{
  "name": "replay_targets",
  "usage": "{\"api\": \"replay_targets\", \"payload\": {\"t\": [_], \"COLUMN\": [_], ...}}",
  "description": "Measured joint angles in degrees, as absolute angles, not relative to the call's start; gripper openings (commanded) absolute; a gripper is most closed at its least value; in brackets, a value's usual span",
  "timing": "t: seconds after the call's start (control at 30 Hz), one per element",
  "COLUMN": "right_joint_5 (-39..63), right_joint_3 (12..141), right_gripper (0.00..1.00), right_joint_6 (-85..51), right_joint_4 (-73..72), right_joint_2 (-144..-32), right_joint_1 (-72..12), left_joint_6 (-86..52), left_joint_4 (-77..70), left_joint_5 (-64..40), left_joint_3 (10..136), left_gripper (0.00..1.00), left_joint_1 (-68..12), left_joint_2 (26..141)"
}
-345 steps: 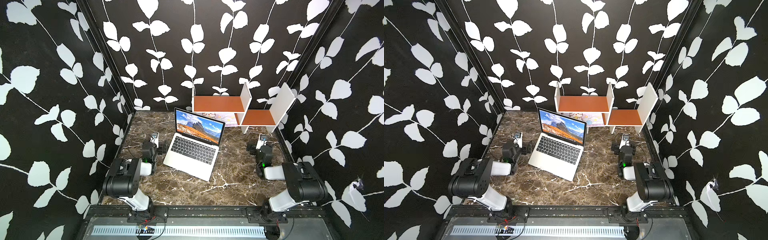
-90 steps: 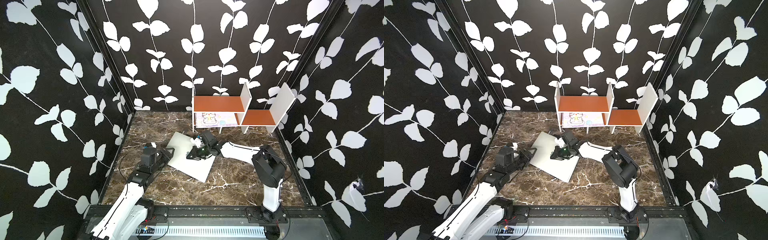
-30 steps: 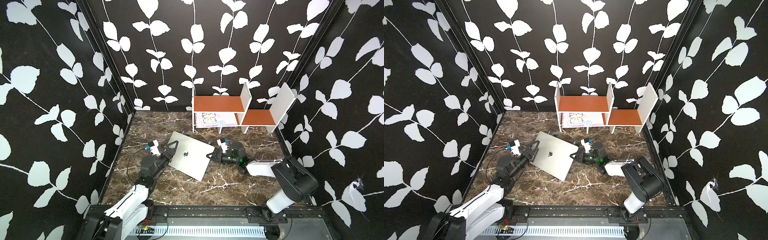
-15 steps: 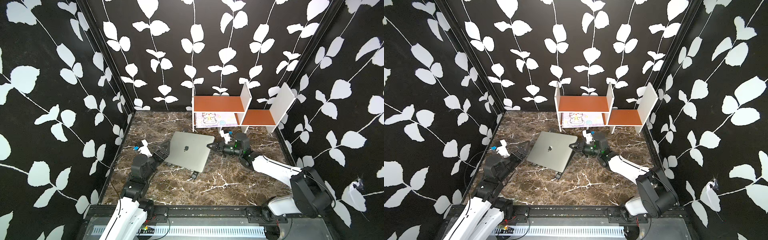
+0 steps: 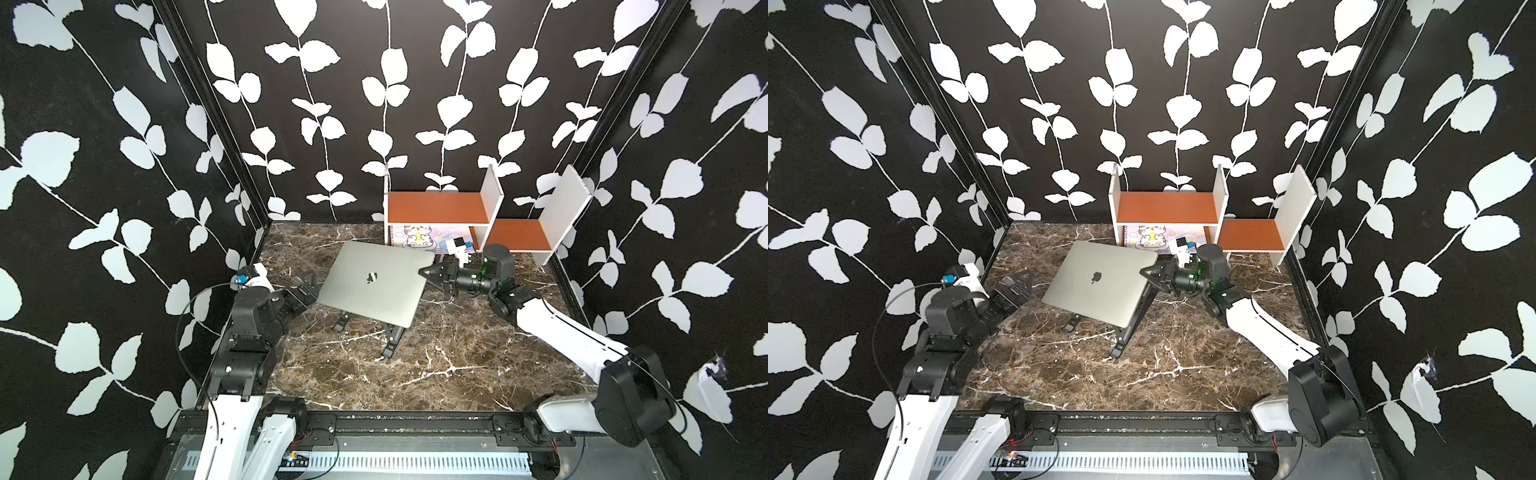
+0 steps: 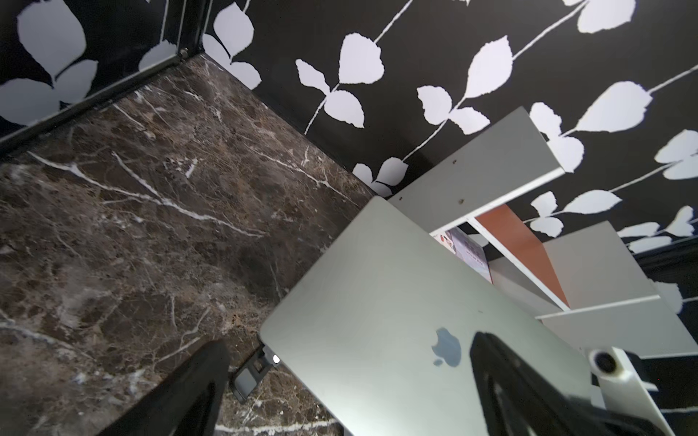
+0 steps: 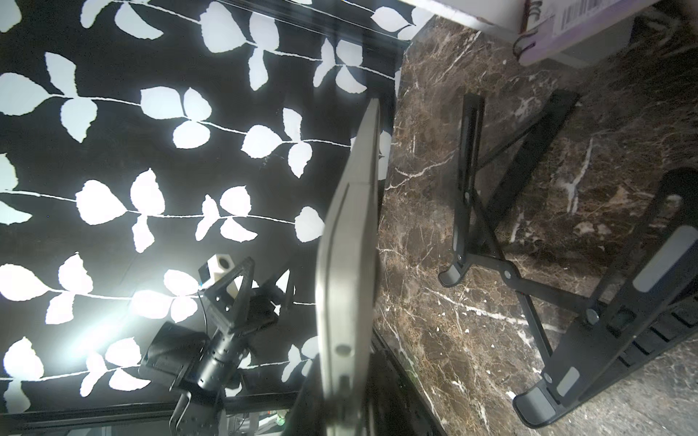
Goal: Close the laptop lid and set it aside
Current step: Pick up the laptop from the computer stand.
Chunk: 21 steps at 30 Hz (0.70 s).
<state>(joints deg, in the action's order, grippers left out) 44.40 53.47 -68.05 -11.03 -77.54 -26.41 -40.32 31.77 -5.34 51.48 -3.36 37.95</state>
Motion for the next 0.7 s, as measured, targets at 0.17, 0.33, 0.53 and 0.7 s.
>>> {"api": "replay_targets", "payload": {"t": [0.17,0.33,0.53,0.7], "right_joint_5": [47.6,50.2,53.9,56.6], "right_joint_3": [53.9,55.1,57.5,60.4], "right_gripper": [0.0,0.0,0.0,0.0], "right_joint_6": [-66.7,-65.5,-63.7,-63.8], "right_joint_4": [-7.8,-3.4,1.9,1.7], "right_joint_2": [-76.2,-75.5,-72.6,-72.4], "right_joint_1": [-24.3,-22.9,-21.2,-20.9], "left_joint_6": [-41.2,-49.1,-56.6,-66.5], "left_joint_4": [26.9,6.4,-13.0,-33.0], "left_joint_5": [-19.0,-35.8,-50.2,-58.6], "left_joint_3": [50.0,39.7,35.2,33.4], "left_gripper": [0.97,0.96,0.93,0.87], "left_joint_1": [2.8,7.6,12.1,12.4], "left_joint_2": [48.6,59.4,66.7,73.0]}}
